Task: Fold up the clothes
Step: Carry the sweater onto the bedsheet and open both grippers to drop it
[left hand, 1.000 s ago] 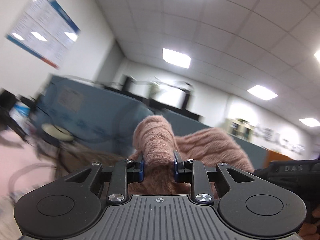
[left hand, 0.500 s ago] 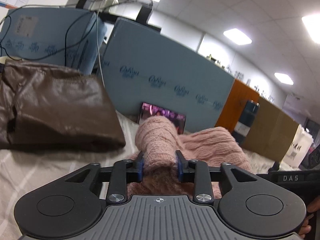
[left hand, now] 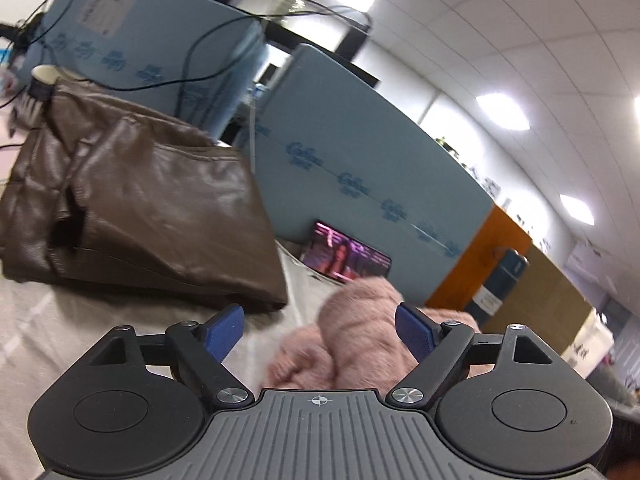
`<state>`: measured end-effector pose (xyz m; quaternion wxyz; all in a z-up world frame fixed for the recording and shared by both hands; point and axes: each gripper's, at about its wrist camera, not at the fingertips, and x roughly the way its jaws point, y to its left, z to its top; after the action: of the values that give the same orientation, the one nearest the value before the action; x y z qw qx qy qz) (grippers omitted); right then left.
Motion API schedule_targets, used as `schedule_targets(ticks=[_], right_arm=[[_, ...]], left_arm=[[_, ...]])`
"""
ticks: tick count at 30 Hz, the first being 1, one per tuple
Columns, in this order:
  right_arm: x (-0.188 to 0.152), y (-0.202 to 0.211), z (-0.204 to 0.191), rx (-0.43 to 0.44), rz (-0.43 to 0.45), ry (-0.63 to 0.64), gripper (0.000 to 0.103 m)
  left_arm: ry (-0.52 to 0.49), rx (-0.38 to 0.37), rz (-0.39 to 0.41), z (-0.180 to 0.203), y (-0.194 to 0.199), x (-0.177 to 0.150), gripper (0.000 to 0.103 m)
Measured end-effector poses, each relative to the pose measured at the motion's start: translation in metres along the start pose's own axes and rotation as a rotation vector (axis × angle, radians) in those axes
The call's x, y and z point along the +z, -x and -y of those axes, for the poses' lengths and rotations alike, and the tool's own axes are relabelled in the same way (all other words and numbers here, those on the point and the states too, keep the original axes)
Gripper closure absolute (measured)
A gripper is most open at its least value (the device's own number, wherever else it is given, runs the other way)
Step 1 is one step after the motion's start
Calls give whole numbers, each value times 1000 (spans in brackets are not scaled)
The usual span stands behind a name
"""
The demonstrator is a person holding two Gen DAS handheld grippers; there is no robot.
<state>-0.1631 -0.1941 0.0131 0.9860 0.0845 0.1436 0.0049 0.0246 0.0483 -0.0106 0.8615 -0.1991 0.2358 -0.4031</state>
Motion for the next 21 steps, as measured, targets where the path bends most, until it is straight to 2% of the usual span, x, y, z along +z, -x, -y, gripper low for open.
schedule_targets(ticks=[5, 7, 10, 12, 14, 15, 17, 19, 21], right_arm=[[-3, -41, -38, 188, -138, -17, 16], [-4, -55, -53, 189, -173, 3, 14], [-8, -75, -62, 85, -207, 44, 14], [-12, -84, -51, 54, -226, 1, 27], [-14, -87, -36, 47, -226, -78, 51], [-14, -85, -30, 46, -221, -109, 56], [-13, -80, -19, 49, -210, -158, 76], [-14, -73, -11, 68, -193, -210, 82], [-13, -64, -5, 82, -159, -251, 84]], left_arm=[[49, -13, 41, -12, 7, 4, 14], [60, -22, 52, -14, 10, 5, 14], [65, -31, 54, -16, 11, 5, 13], [64, -31, 48, -17, 11, 5, 13], [64, -32, 41, -17, 10, 5, 13], [65, -33, 36, -18, 9, 5, 13], [72, -38, 19, -19, 5, 4, 13], [81, -44, -11, -19, -1, 1, 13], [76, -42, -44, -17, -8, -1, 13]])
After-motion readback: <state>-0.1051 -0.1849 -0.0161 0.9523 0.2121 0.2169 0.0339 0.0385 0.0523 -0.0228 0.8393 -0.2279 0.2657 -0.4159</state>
